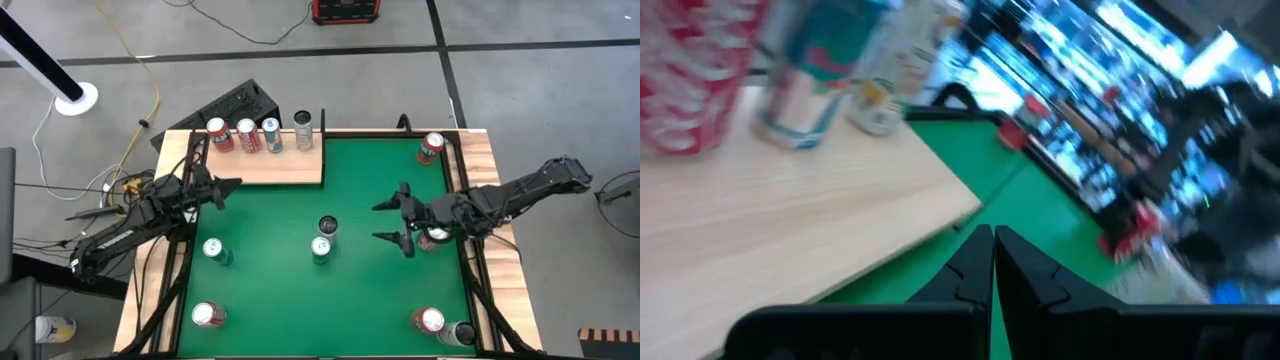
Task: Place canned beverage on shelf
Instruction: Put the bottom red soda can on the shelf aligned with the other red soda can
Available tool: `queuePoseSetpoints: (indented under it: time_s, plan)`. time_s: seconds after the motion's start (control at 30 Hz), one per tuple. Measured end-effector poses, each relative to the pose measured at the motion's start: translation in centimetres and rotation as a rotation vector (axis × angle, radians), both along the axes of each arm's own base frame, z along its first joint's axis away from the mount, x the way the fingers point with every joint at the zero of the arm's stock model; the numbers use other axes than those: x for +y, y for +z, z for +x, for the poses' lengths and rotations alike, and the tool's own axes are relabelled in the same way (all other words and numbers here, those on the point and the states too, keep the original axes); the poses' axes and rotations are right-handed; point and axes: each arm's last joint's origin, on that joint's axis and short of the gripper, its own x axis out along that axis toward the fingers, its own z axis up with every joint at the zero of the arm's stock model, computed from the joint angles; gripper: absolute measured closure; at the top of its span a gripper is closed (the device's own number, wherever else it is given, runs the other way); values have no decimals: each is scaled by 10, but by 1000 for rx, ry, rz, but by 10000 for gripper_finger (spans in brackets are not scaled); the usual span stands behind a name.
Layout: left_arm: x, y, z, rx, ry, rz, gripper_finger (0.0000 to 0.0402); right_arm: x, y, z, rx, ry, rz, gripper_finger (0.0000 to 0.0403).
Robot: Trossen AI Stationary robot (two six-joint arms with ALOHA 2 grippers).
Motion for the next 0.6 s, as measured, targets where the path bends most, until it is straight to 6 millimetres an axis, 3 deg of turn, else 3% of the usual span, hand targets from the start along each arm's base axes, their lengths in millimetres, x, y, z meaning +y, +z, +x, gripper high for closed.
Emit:
queuePoseSetpoints:
  time_s: [0.4,0.6]
  plan:
    - [3,1,-2,-40,137,-52,402,13,-6,-5,40,-13,101,49]
    - [4,1,-3,-62,177,-85,402,18,-12,4,57,-27,133,49]
